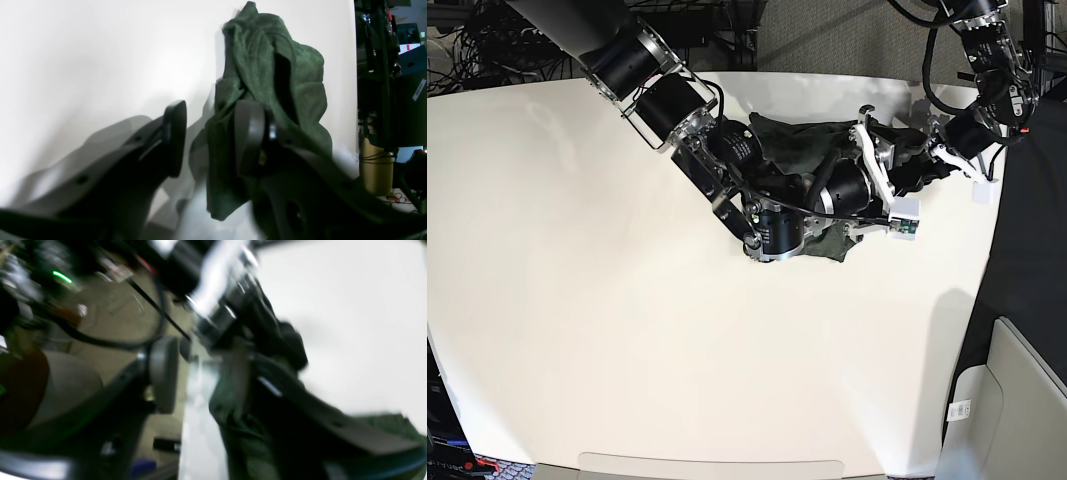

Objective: Fold the T-shirt properly
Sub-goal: 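Press and tuck the folded fabric with both grippers into a compact bundle, then grasp the bundle's sides with both grippers and square its edges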

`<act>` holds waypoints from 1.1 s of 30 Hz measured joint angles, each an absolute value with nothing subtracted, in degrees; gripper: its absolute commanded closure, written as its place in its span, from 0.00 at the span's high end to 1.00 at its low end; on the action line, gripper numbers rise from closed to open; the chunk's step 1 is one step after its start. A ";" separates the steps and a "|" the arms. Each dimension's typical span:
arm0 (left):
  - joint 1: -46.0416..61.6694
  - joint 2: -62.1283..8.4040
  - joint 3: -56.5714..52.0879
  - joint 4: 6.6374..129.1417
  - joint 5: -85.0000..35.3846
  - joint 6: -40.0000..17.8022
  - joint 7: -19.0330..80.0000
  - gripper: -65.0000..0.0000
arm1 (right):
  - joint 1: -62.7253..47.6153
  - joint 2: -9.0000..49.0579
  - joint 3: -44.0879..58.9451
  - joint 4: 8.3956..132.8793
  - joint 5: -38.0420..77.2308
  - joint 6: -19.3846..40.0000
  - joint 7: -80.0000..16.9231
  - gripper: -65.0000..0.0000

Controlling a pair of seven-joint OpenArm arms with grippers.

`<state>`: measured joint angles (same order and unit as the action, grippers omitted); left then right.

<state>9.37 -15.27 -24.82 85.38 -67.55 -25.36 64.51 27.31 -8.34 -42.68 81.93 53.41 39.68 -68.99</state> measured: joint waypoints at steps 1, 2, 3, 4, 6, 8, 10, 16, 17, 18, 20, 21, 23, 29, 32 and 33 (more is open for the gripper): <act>9.39 -15.29 -24.82 85.38 -67.51 -25.36 64.51 0.37 | 27.16 -8.29 -42.22 82.04 53.19 39.68 -69.10 0.50; 9.39 -15.31 -24.82 85.38 -67.51 -25.36 64.51 0.36 | 27.14 -8.25 -41.39 82.04 53.15 39.68 -69.10 0.50; 9.37 -15.31 -24.86 85.38 -67.53 -25.36 64.49 0.35 | 27.14 -8.16 -40.25 82.04 52.82 39.68 -69.10 0.50; 9.34 -15.40 -24.93 85.38 -67.57 -25.36 64.49 0.34 | 27.14 -8.03 -38.81 82.13 52.88 39.68 -69.04 0.50; 9.34 -15.94 -26.17 85.65 -67.70 -25.39 64.79 0.33 | 27.14 -6.96 -34.74 82.32 53.41 39.70 -68.75 0.49; 9.43 -16.40 -28.73 87.46 -67.51 -25.32 64.79 0.32 | 27.18 -5.08 -29.41 82.30 53.01 39.66 -68.75 0.49; 9.58 -16.78 -29.80 90.50 -67.61 -25.15 65.93 0.32 | 27.35 -2.52 -24.95 82.21 52.49 39.66 -68.01 0.47; 12.34 -15.59 -29.95 100.38 -71.18 -25.67 69.97 0.17 | 28.53 2.37 -20.14 81.60 52.18 39.44 -66.19 0.30; 12.91 -15.22 -29.95 101.47 -71.85 -25.96 70.70 0.13 | 28.82 2.37 -20.16 81.10 51.46 39.46 -65.32 0.27; 13.34 -14.72 -29.89 102.37 -72.31 -25.98 70.94 0.10 | 28.97 2.22 -20.16 80.68 50.26 39.62 -64.14 0.24; 13.80 -14.09 -28.86 102.89 -73.30 -25.98 72.01 0.03 | 28.84 1.83 -20.16 79.96 45.39 39.70 -63.05 0.15; 14.13 -14.11 -27.81 102.91 -73.67 -26.00 72.23 0.01 | 28.82 1.74 -20.16 79.68 42.04 39.68 -62.98 0.10; 15.49 -14.11 -26.44 103.04 -74.98 -26.06 72.47 0.00 | 28.77 1.72 -20.16 79.61 36.34 39.64 -63.05 0.07; 16.43 -13.96 -20.82 103.02 -75.90 -26.02 72.71 0.00 | 29.85 -3.36 -20.95 79.59 29.08 39.66 -63.02 0.07; 15.51 -13.96 -20.67 103.02 -75.83 -26.00 72.47 0.00 | 30.17 -4.51 -22.20 80.23 30.20 39.70 -66.19 0.07; 14.39 -13.93 -20.75 102.94 -75.66 -25.98 73.38 0.00 | 30.04 -4.45 -22.15 80.79 31.05 39.66 -66.92 0.07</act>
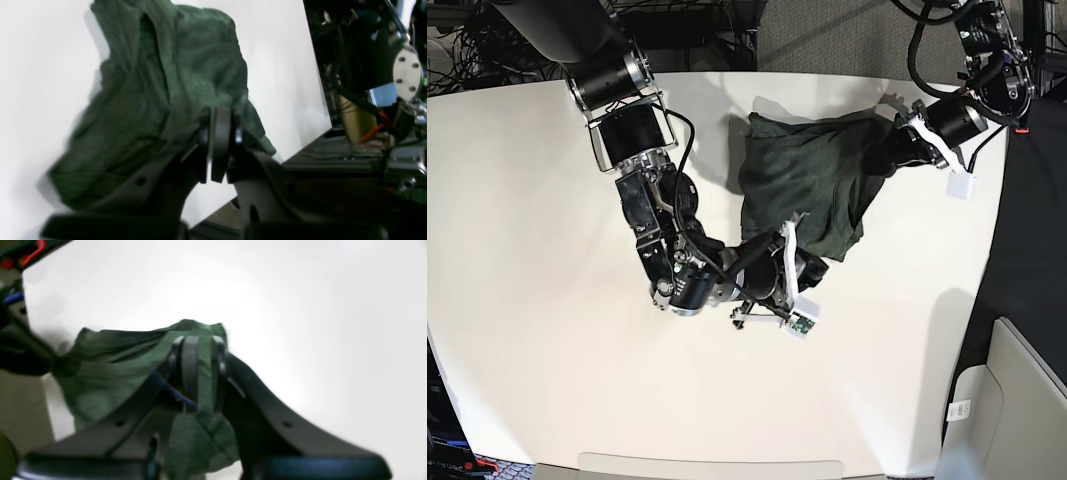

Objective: Fold the T-shirt properly
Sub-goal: 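Grasp the bundle's sides with both grippers and square its edges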

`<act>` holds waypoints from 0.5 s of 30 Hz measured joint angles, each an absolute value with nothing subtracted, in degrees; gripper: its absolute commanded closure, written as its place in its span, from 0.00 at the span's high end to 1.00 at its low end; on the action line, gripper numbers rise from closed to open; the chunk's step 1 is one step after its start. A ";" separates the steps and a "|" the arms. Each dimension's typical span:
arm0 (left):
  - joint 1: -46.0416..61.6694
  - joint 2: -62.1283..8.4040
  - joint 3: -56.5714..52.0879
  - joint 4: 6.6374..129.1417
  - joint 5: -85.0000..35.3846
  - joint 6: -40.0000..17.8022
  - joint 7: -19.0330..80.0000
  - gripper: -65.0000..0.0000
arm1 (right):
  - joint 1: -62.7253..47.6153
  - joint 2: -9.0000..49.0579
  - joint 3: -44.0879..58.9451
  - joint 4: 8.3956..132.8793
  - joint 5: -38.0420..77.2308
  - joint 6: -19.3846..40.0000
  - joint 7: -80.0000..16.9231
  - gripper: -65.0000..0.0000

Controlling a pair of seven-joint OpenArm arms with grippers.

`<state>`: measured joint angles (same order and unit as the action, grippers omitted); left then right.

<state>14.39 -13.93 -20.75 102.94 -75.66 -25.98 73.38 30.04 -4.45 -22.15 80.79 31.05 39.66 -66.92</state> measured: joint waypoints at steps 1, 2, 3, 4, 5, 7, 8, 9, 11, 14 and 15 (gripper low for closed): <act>12.91 -13.96 -20.91 102.74 -75.22 -25.78 73.56 0.00 | 29.82 -4.03 -22.09 81.14 32.27 39.68 -67.29 0.07; 10.94 -13.93 -20.93 102.48 -75.29 -25.76 73.01 0.00 | 29.30 -3.53 -21.85 81.47 34.30 39.72 -67.26 0.07; 8.88 -13.98 -20.64 102.21 -75.66 -25.85 72.20 0.00 | 28.42 -3.03 -21.47 81.54 36.01 39.68 -67.09 0.07; 7.29 -13.91 -20.38 101.51 -76.09 -26.20 71.83 0.00 | 27.75 -2.31 -21.50 81.52 36.32 39.72 -67.18 0.07; 6.09 -13.80 -20.05 100.22 -76.79 -26.46 71.79 0.00 | 27.05 -1.41 -21.58 81.49 36.86 39.72 -67.85 0.07; 5.63 -13.91 -18.37 96.97 -76.34 -26.17 71.92 0.00 | 25.30 0.16 -21.56 81.47 37.80 39.68 -67.96 0.07; 5.87 -13.87 -17.69 95.46 -75.79 -25.71 72.36 0.00 | 24.58 0.93 -21.56 81.47 38.68 39.68 -67.92 0.07; 6.02 -13.56 -16.86 94.35 -75.13 -25.50 73.34 0.00 | 23.92 1.76 -21.58 81.47 39.68 39.70 -67.99 0.07; 5.45 -13.08 -15.31 93.71 -75.24 -25.65 73.34 0.00 | 22.92 2.85 -21.56 81.47 40.51 39.68 -68.01 0.07; 2.52 -12.47 -13.58 93.73 -75.72 -25.80 72.05 0.00 | 22.04 3.51 -21.56 81.47 41.23 39.68 -67.92 0.07; 1.96 -12.21 -13.02 93.30 -76.01 -25.98 71.81 0.00 | 21.85 3.49 -21.56 81.47 41.10 39.68 -67.90 0.07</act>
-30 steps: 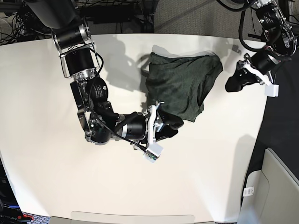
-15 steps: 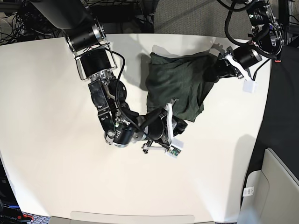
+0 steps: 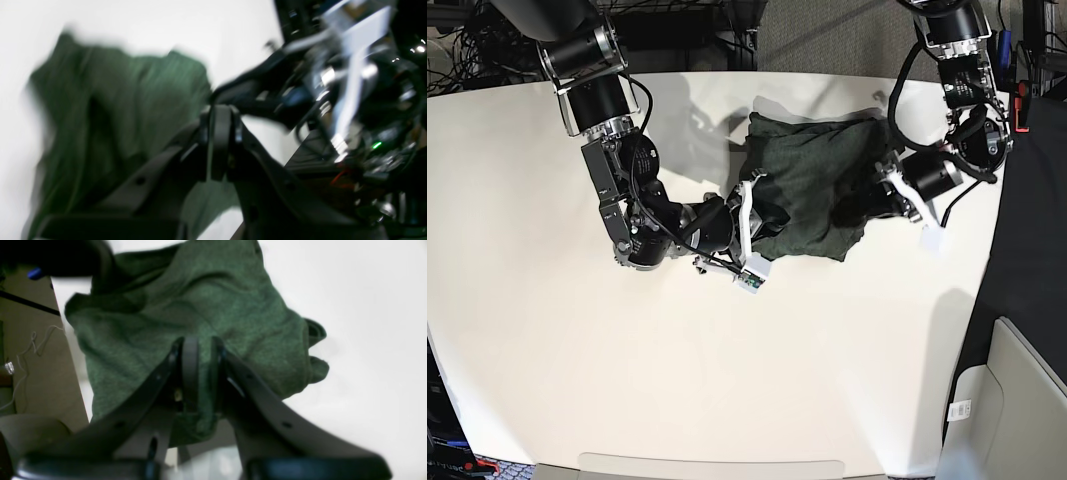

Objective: Fold the T-shirt properly
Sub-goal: 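Grasp the bundle's sides with both grippers and square its edges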

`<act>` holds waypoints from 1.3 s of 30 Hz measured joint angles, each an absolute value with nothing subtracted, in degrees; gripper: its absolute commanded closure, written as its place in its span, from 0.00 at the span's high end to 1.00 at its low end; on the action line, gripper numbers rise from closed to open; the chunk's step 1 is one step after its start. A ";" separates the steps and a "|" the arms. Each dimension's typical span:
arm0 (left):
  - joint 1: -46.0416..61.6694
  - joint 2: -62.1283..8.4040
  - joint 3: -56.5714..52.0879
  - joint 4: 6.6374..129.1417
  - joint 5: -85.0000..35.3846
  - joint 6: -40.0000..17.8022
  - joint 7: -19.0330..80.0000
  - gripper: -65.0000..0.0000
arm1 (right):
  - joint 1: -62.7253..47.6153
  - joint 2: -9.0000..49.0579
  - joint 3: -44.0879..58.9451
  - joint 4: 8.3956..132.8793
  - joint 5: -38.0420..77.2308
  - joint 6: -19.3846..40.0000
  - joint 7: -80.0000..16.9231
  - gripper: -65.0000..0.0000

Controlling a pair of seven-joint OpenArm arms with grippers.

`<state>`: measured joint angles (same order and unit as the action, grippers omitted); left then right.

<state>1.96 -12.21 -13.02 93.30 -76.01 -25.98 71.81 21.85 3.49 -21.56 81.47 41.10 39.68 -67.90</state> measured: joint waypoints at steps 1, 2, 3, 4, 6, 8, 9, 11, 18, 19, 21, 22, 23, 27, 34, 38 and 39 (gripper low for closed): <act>1.58 -12.19 -12.45 92.03 -76.38 -26.22 71.83 0.00 | 21.71 3.46 -21.56 81.47 41.19 39.68 -67.92 0.07; 1.02 -11.99 -11.79 89.86 -76.29 -26.20 71.99 0.00 | 21.54 3.42 -21.56 81.47 41.36 39.68 -67.92 0.07; 0.36 -11.53 -11.33 87.31 -75.72 -25.87 72.20 0.00 | 21.43 3.46 -21.56 81.47 41.36 39.66 -67.96 0.07; -0.32 -11.22 -11.11 84.93 -75.50 -25.80 72.01 0.00 | 21.43 3.46 -21.56 81.36 41.10 39.66 -67.96 0.07; -1.61 -11.16 -10.66 81.19 -75.66 -25.80 70.17 0.00 | 21.43 3.46 -21.56 81.34 41.36 39.66 -67.92 0.07; -3.05 -11.68 -9.43 78.02 -75.92 -25.93 68.20 0.00 | 21.10 3.44 -21.54 81.34 41.30 39.68 -67.92 0.07; -3.81 -11.92 -8.58 76.51 -75.68 -25.74 67.42 0.00 | 20.75 3.42 -21.56 81.30 41.34 39.68 -67.90 0.07; -4.60 -12.29 -7.25 73.87 -76.12 -25.80 64.90 0.00 | 20.45 3.44 -21.69 81.21 41.30 39.66 -67.96 0.07; -5.39 -17.34 -5.23 67.00 -76.27 -25.41 55.16 0.00 | 19.51 3.33 -21.82 81.23 41.34 39.68 -67.94 0.07; -5.37 -18.33 -5.23 67.00 -76.29 -25.36 54.17 0.00 | 19.49 3.44 -21.85 81.23 41.15 39.68 -67.94 0.07; -5.41 -19.73 -5.23 67.00 -76.31 -25.36 52.34 0.00 | 19.49 3.46 -21.85 81.23 41.17 39.66 -67.92 0.07; -5.41 -20.21 -5.26 67.00 -76.36 -25.36 51.86 0.00 | 19.46 3.44 -21.87 81.23 41.17 39.68 -67.92 0.07; -5.43 -20.60 -5.26 66.98 -76.34 -25.36 51.66 0.00 | 19.35 3.46 -21.89 81.23 41.12 39.66 -68.03 0.07; -5.37 -21.28 -5.23 64.99 -76.40 -25.36 50.72 0.00 | 19.29 3.46 -21.93 81.23 41.25 39.68 -68.60 0.07; -2.20 -20.86 -5.34 75.33 -76.31 -25.21 54.02 0.00 | 18.94 3.49 -21.93 81.28 41.15 39.66 -68.77 0.07; -3.03 -17.85 -4.89 76.77 -76.71 -25.56 55.48 0.00 | 18.90 3.46 -22.00 81.28 41.21 39.68 -68.77 0.07; -2.87 -17.50 -4.69 76.55 -76.69 -25.56 55.55 0.00 | 18.92 3.46 -22.00 81.28 41.15 39.68 -68.79 0.07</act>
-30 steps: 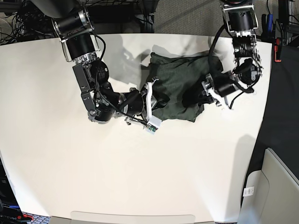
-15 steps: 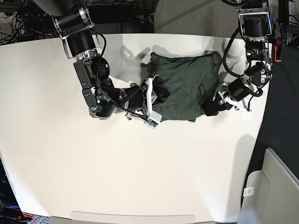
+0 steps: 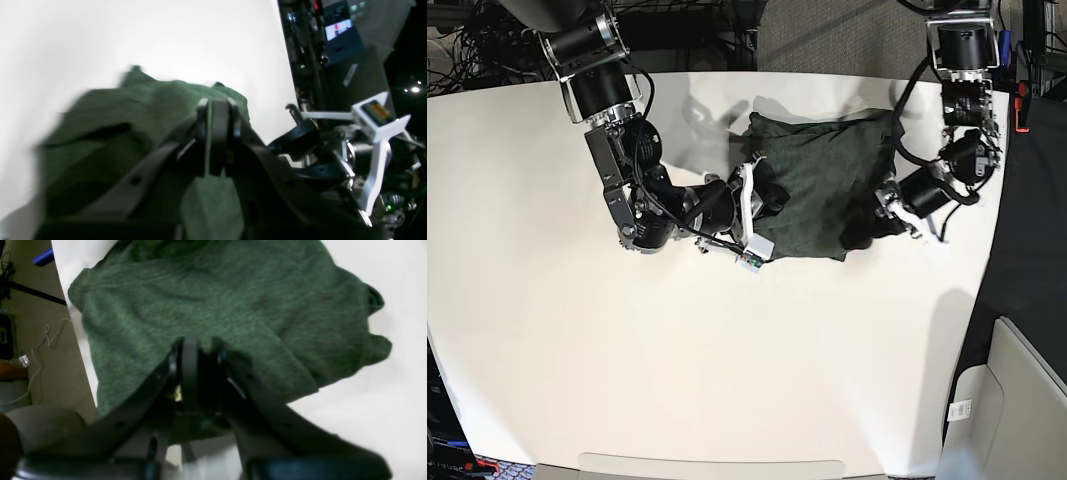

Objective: Fold the T-shirt properly
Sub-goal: 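Grasp the bundle's sides with both grippers and square its edges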

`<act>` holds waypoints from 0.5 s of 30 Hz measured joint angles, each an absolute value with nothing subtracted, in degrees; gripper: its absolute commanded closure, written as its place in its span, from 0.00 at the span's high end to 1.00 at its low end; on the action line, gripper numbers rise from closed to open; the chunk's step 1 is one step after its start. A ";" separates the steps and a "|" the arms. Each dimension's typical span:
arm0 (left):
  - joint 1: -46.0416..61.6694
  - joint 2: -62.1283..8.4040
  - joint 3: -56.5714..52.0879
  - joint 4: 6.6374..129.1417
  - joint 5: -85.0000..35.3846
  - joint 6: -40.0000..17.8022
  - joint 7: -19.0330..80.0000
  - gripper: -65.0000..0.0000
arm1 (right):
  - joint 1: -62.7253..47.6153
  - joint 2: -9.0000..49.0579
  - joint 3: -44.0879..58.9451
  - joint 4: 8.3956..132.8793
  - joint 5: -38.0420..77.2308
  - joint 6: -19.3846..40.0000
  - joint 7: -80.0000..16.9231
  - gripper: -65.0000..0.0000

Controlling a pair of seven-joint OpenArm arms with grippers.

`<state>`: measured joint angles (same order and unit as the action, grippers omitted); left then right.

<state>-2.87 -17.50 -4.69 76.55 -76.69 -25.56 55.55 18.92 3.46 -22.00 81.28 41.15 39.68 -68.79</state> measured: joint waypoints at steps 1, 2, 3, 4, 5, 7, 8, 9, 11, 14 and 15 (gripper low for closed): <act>-2.70 -17.06 -4.51 76.07 -75.68 -25.56 55.64 0.00 | 18.90 3.46 -22.00 81.28 41.17 39.68 -68.82 0.07; -2.61 -17.04 -3.73 75.20 -74.11 -25.52 55.53 0.00 | 18.87 3.46 -22.00 81.28 41.15 39.68 -68.79 0.07; -2.55 -17.17 -2.59 74.30 -72.40 -25.45 55.46 0.00 | 18.85 3.46 -22.00 81.28 41.17 39.68 -68.79 0.07; -2.57 -17.17 -1.52 73.23 -70.74 -25.32 55.46 0.00 | 18.90 3.42 -22.00 81.28 41.17 39.68 -68.79 0.07; -2.55 -16.88 -0.89 72.51 -69.06 -25.32 55.31 0.00 | 18.92 3.42 -22.00 81.28 41.17 39.68 -68.79 0.07; -2.74 -16.60 -0.73 71.94 -68.29 -25.78 55.00 0.00 | 18.87 3.46 -22.00 81.28 41.34 39.68 -68.79 0.07; -3.05 -16.56 -0.73 71.53 -67.88 -25.78 54.98 0.00 | 18.85 3.49 -22.00 81.28 41.17 39.66 -68.84 0.07; -3.40 -16.53 -0.54 71.02 -67.16 -26.04 53.76 0.00 | 18.87 3.46 -22.00 81.28 40.93 39.68 -68.84 0.07; -4.34 -16.51 -0.36 69.52 -65.58 -26.20 50.83 0.00 | 18.90 3.27 -22.00 81.32 41.34 39.66 -68.79 0.07; -5.30 -16.40 -0.36 68.53 -61.73 -26.28 48.95 0.00 | 18.90 3.16 -22.00 81.36 41.32 39.66 -68.82 0.07; -5.61 -16.36 -0.36 68.42 -59.68 -26.17 48.27 0.00 | 18.90 3.16 -22.00 81.36 41.30 39.66 -68.82 0.07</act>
<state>-5.61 -16.36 -0.36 68.42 -59.68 -26.17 48.27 18.90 3.16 -22.00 81.36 41.30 39.66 -68.82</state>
